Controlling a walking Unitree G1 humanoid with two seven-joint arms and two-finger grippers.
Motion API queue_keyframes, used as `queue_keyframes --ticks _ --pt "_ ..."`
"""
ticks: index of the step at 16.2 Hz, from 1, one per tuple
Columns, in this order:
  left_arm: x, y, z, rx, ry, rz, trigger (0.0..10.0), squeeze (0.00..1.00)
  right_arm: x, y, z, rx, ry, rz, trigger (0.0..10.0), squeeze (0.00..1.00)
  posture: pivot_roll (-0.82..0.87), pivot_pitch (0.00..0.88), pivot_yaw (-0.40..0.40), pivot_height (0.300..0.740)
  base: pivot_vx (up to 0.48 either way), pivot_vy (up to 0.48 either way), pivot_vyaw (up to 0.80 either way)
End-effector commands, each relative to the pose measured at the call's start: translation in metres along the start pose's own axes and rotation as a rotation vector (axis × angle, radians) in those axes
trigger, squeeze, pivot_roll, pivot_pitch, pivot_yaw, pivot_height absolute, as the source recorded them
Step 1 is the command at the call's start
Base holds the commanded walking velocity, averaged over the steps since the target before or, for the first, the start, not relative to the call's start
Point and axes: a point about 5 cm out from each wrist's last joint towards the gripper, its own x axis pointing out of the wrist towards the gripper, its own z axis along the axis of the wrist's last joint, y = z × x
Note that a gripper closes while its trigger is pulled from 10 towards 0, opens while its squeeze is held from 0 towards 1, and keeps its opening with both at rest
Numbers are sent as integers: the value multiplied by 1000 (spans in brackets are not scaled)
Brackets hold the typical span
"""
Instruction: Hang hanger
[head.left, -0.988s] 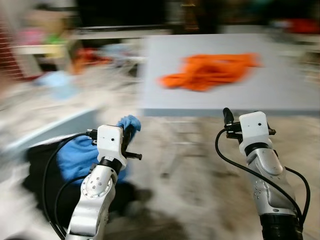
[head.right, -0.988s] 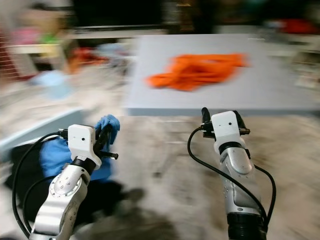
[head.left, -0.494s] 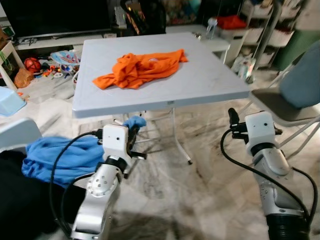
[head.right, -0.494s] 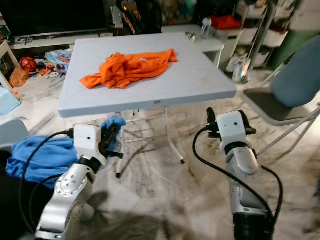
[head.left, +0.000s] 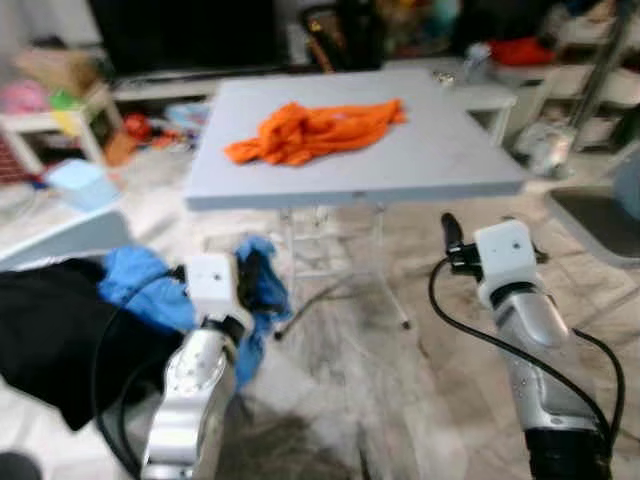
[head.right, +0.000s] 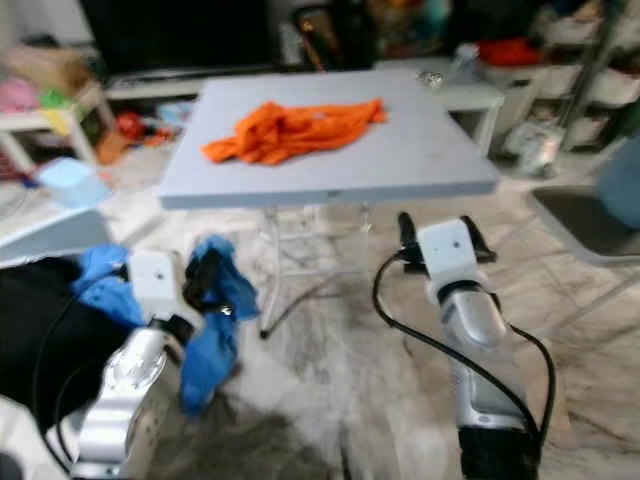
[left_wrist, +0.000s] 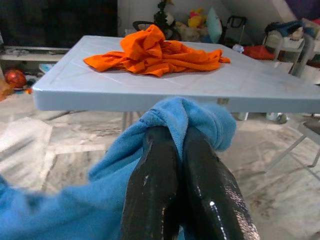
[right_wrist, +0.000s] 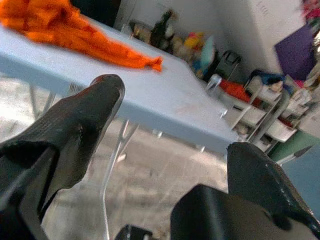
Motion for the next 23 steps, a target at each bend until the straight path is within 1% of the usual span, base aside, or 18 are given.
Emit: queue_keyframes --ticks 1,3,7,9,13,14,15,19,21,23 --pt "4 0 8 -5 -29 -9 10000 0 2 1 3 0 -7 6 10000 0 -100 0 -14 740 0 0 0" --pt "4 0 7 -24 -30 -13 10000 0 1 0 4 -5 -7 7 10000 0 -104 0 -14 740 257 0 0" --pt "4 -2 6 -28 -28 -19 10000 0 1 0 4 -4 -2 8 10000 0 -106 0 -15 740 263 0 0" --pt "4 -2 6 -30 -28 -21 10000 0 1 1 3 -4 2 10 10000 0 -105 0 -17 740 287 0 -513" --pt "4 -11 6 -27 -18 -100 10000 0 1 5 1 -7 3 20 10000 0 -98 0 -14 740 340 0 -578" --pt "3 -14 7 -3 -20 -126 10000 0 1 6 0 -3 6 20 10000 0 -95 0 -14 740 349 0 -681" --pt "2 -16 5 -8 -8 -143 10000 0 1 7 -1 -1 10 20 10000 0 -92 0 -11 740 304 0 -681" --pt "1 -19 4 -15 2 -162 10000 0 0 8 -3 2 13 18 10000 0 -91 0 -9 740 263 0 -683" --pt "3 -23 4 -21 10 -182 10000 0 0 8 -3 1 15 15 10000 0 -93 0 -8 740 0 0 -494" --pt "6 -28 5 -32 21 -185 10000 0 0 7 -4 -1 18 13 10000 0 -96 0 -6 740 0 0 0"
